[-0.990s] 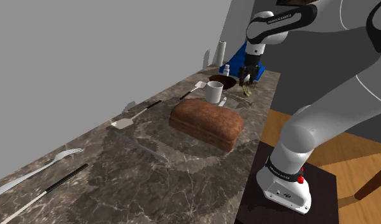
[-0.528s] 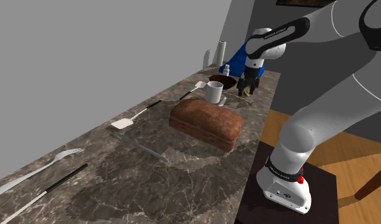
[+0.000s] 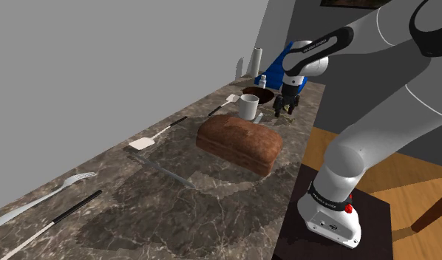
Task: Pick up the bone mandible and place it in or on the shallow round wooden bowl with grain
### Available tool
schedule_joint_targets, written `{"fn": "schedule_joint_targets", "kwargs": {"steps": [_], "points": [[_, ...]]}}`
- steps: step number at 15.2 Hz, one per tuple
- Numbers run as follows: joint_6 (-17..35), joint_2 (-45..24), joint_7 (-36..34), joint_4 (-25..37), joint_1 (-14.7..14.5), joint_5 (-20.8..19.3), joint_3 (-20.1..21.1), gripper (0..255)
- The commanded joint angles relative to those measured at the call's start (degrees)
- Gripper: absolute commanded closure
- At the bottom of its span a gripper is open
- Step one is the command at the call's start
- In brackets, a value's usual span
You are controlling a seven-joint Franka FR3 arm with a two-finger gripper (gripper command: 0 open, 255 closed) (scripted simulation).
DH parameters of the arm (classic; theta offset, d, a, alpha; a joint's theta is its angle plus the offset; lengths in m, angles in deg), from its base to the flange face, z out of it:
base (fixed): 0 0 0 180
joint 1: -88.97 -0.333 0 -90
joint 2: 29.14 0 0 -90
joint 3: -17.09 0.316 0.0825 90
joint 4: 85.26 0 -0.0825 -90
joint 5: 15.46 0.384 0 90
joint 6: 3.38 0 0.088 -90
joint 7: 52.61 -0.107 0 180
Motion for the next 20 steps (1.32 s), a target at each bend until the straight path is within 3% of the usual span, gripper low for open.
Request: {"fn": "schedule_joint_targets", "kwargs": {"steps": [1, 4, 5, 14, 20], "points": [[0.1, 0.0, 0.0, -0.1, 0.0, 0.0, 0.0, 0], [0.1, 0.0, 0.0, -0.1, 0.0, 0.0, 0.0, 0], [0.1, 0.0, 0.0, -0.1, 0.0, 0.0, 0.0, 255], [0.1, 0.0, 0.0, -0.1, 0.0, 0.0, -0.1, 255], [-5.2, 2.6, -0.6, 2.7, 0.3, -0.3, 1.1, 255]]}}
